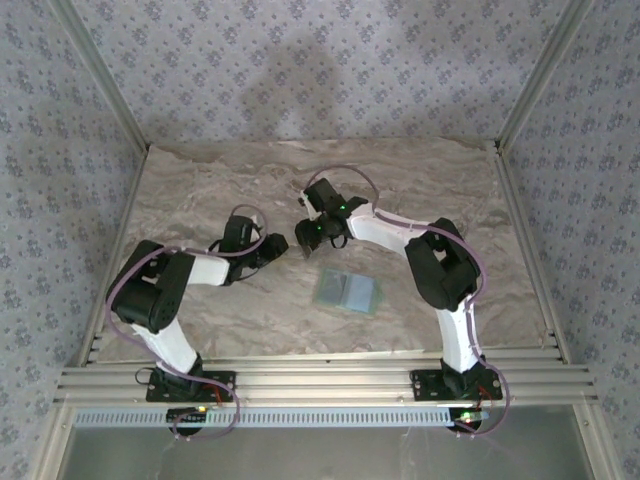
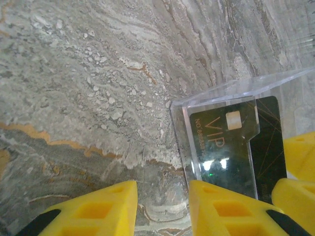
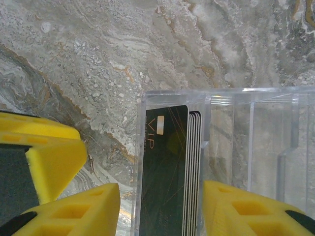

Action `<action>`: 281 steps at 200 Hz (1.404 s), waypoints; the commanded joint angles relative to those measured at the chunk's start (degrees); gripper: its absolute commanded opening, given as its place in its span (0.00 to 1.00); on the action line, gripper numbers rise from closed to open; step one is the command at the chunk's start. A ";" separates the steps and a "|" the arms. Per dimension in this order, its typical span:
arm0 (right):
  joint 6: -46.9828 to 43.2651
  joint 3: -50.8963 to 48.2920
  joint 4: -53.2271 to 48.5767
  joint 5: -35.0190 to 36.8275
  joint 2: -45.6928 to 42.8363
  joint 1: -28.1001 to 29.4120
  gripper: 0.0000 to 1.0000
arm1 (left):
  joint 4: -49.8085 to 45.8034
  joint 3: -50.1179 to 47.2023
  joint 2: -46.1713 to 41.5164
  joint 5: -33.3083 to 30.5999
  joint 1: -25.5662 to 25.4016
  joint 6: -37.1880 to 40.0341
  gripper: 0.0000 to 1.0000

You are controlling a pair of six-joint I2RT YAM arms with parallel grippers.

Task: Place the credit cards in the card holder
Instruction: Pick up the credit card from the storage box.

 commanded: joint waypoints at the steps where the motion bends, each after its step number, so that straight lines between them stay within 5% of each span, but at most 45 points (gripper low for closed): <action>1: -0.68 1.32 -2.31 -1.69 0.94 0.56 0.49 | 4.45 0.84 2.88 1.60 -0.40 -0.31 0.33; 117: -0.46 -2.10 0.19 -6.23 -3.13 0.78 0.40 | 3.72 7.02 11.62 0.15 -4.85 -0.25 0.32; 222: -3.57 2.01 -5.77 14.81 -1.76 6.61 0.43 | 1.61 7.84 12.07 -1.62 -5.74 0.41 0.31; 281: -4.29 2.81 -7.00 18.45 -1.37 8.13 0.39 | 1.09 8.51 12.47 -1.62 -6.08 0.65 0.31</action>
